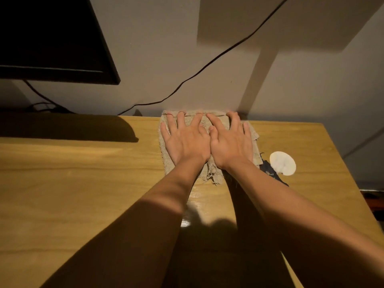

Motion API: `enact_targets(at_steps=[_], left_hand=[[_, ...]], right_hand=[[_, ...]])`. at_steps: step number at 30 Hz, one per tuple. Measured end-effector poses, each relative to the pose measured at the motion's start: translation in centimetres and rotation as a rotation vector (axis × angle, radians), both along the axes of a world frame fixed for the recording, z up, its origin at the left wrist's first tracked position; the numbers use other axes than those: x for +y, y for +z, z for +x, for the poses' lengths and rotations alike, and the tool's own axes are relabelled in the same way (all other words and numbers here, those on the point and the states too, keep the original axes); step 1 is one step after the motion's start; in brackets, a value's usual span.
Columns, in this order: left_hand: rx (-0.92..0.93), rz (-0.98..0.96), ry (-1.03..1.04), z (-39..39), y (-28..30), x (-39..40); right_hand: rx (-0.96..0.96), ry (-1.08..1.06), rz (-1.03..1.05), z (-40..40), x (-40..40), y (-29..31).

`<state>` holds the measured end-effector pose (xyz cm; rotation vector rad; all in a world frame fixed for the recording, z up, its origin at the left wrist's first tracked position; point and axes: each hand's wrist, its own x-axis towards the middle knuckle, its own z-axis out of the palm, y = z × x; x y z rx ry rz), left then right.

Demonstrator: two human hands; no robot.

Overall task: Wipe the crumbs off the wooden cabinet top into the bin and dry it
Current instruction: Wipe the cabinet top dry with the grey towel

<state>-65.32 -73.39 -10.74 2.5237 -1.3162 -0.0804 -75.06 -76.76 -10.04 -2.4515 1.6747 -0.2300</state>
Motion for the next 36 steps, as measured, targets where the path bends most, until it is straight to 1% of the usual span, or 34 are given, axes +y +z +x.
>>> enact_targets(at_steps=[5, 10, 14, 21, 29, 36], left_hand=[[-0.008, -0.026, -0.024, -0.3, 0.0, 0.5], [0.030, 0.001, -0.057, -0.8, 0.1, 1.7], [0.033, 0.029, -0.093, -2.3, 0.0, 4.6], [0.063, 0.058, -0.127, -7.6, 0.6, 12.7], [0.057, 0.054, -0.164, -15.0, 0.7, 23.0], [0.058, 0.058, -0.180, -20.8, 0.4, 30.3]], right_hand=[[-0.019, 0.007, -0.036, -0.2, 0.4, 0.0], [0.001, 0.017, 0.029, -1.1, 1.6, -0.3], [0.040, 0.018, 0.061, -2.9, 4.3, -0.5], [0.037, 0.019, 0.085, -8.6, 12.5, -0.4], [0.032, 0.002, 0.088, -16.4, 22.9, -0.4], [0.051, 0.012, 0.103, -22.4, 30.7, -0.1]])
